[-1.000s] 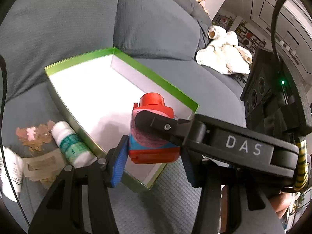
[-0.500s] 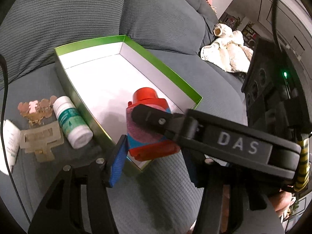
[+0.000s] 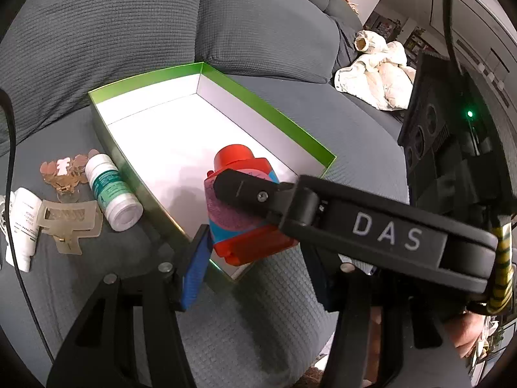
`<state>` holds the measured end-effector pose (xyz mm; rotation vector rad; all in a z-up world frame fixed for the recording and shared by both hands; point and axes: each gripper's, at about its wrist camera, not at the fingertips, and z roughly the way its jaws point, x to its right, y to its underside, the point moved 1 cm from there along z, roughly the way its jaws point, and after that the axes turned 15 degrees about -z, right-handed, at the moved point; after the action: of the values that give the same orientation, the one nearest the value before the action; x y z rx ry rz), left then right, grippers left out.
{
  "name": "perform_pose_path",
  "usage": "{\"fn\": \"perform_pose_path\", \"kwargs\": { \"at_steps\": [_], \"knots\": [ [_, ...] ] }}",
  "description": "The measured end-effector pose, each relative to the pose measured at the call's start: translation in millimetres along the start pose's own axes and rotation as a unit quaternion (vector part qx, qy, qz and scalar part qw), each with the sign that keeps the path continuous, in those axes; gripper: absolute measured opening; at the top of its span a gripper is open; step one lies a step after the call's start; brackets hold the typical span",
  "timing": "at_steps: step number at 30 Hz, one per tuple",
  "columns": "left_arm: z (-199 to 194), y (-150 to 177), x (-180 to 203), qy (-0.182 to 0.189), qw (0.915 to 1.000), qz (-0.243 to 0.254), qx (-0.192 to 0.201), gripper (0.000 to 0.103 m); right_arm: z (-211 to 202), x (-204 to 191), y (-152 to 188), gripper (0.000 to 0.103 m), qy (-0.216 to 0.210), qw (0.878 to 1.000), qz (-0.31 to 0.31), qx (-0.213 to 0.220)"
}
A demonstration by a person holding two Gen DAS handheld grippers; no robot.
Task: Organize rigid objects
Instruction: 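Carry the red-and-blue bottle with the right gripper into the green box and release, then move the right gripper back to the white bottle with blue label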
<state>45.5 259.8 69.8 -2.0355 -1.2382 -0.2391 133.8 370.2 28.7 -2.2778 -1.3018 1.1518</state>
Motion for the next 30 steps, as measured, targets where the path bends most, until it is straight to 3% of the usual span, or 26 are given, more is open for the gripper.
{"fn": "perform_pose_path", "kwargs": {
  "at_steps": [3,7,9,11,21,30],
  "knots": [
    [-1.1,-4.1,1.7,-0.005,0.9999,0.007,0.014,0.055,-0.6,-1.3,-2.6,0.049,0.000,1.000,0.000,0.012],
    [-5.3,-11.9,1.4,-0.033,0.9985,0.016,0.040,0.055,-9.2,-5.5,-7.8,0.051,0.047,0.998,-0.009,0.043],
    [-10.2,-13.3,-2.8,-0.033,0.9983,0.011,0.046,0.057,-17.6,-3.8,-11.1,0.060,0.058,0.996,-0.013,0.062],
    [-17.7,-14.2,-8.2,-0.033,0.9979,0.007,0.056,0.057,-22.0,-6.2,-11.4,0.078,0.056,0.995,-0.017,0.077],
    [-74.6,-2.7,-57.8,-0.046,0.9906,-0.039,0.123,0.069,-10.6,-60.5,-1.8,0.079,0.023,0.994,-0.084,0.067],
    [-125.4,7.3,-129.9,-0.096,0.9748,-0.102,0.174,0.074,29.9,-138.4,21.4,0.079,-0.001,0.988,-0.151,0.031]
  ]
}}
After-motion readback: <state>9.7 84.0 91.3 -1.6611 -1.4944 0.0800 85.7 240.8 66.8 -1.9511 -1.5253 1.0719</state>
